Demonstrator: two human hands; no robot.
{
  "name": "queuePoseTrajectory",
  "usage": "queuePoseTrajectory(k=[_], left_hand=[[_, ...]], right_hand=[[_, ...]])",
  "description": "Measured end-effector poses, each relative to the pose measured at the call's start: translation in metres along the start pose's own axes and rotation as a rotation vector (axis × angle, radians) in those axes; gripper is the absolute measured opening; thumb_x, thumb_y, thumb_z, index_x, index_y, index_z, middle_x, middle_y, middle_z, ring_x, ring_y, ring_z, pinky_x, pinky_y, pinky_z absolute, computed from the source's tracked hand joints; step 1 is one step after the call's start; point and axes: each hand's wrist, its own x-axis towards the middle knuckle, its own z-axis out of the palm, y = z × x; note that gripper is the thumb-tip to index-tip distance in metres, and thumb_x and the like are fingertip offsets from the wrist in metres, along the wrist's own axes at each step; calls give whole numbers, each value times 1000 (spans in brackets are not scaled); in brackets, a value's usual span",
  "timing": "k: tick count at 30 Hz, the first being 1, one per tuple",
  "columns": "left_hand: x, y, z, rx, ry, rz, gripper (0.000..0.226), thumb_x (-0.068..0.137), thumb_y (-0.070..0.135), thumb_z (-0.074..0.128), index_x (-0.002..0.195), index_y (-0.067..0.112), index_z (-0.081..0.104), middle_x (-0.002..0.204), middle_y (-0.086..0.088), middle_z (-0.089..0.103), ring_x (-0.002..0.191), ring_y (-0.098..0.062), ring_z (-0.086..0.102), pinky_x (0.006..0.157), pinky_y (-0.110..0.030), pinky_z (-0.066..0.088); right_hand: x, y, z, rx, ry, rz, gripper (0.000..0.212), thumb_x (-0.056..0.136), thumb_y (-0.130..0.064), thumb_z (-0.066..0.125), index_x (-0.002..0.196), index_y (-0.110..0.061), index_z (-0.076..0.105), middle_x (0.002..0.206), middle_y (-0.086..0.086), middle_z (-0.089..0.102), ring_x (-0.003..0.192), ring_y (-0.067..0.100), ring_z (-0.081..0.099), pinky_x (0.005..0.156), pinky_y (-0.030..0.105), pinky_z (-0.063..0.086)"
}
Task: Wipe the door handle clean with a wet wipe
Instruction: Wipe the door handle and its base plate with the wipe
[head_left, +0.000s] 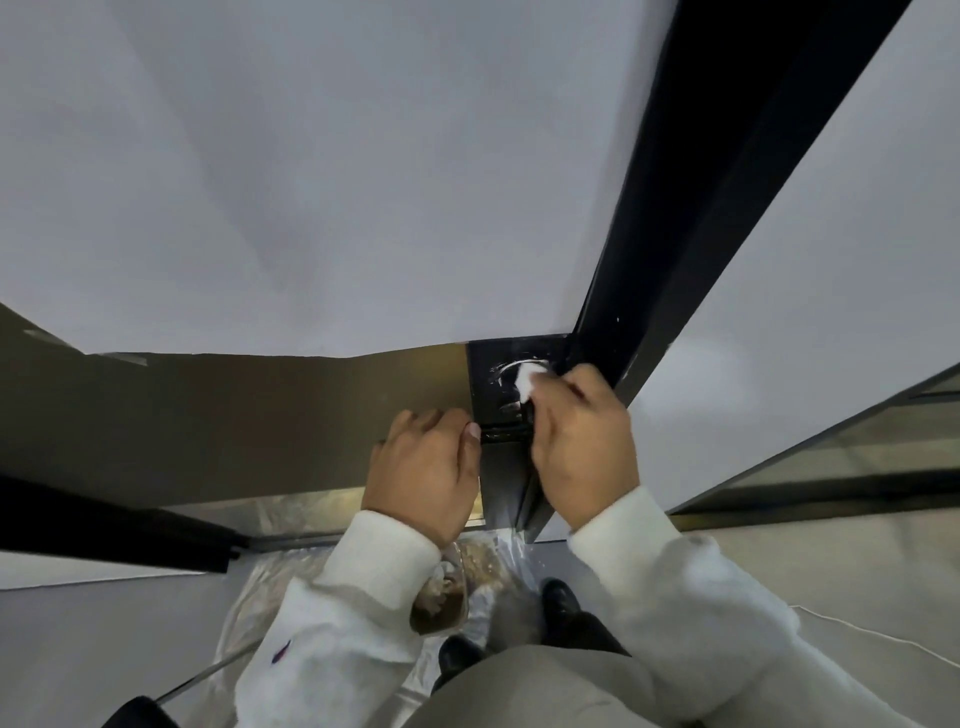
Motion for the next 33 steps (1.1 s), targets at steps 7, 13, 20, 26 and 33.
queuePoseTrajectory(k=[7, 13, 20, 26, 33], left_hand=[[0, -1, 2, 19, 12, 19, 44, 94, 48, 22, 95, 25, 58, 89, 4, 60, 90, -22, 48, 71, -38, 46], [0, 3, -1, 82, -34, -26, 48, 93, 52, 19, 100, 28, 60, 94, 5, 62, 97, -21, 50, 78, -38, 42], [3, 42, -13, -69, 213, 112, 36, 92, 41, 52, 124, 28, 62, 113, 8, 66, 109, -17, 58, 93, -44, 43], [29, 45, 10, -297, 349, 296, 25, 91, 14, 61, 111, 16, 76, 97, -4, 71, 81, -17, 68, 80, -18, 53], [49, 53, 13, 123, 325, 293, 28, 86, 29, 54, 102, 24, 77, 69, -1, 61, 46, -31, 57, 40, -32, 48]], right_hand=[[-44, 3, -4, 317, 98, 217, 10, 94, -9, 67, 103, -11, 71, 91, 4, 69, 73, 15, 69, 71, 31, 58], [-38, 2, -5, 603, 28, 566, 10, 95, -12, 65, 100, -20, 69, 86, 0, 73, 73, 12, 74, 72, 43, 63], [-15, -6, -18, 410, 132, 203, 12, 92, -13, 71, 103, -11, 77, 94, 0, 72, 85, 7, 67, 77, 22, 54], [-15, 3, -11, 342, 114, 103, 26, 91, -1, 68, 116, -5, 73, 106, 9, 71, 93, 11, 66, 88, 13, 49], [-24, 14, -11, 249, -45, 102, 38, 88, -13, 64, 125, -8, 67, 90, 4, 60, 69, 13, 53, 63, 30, 54]])
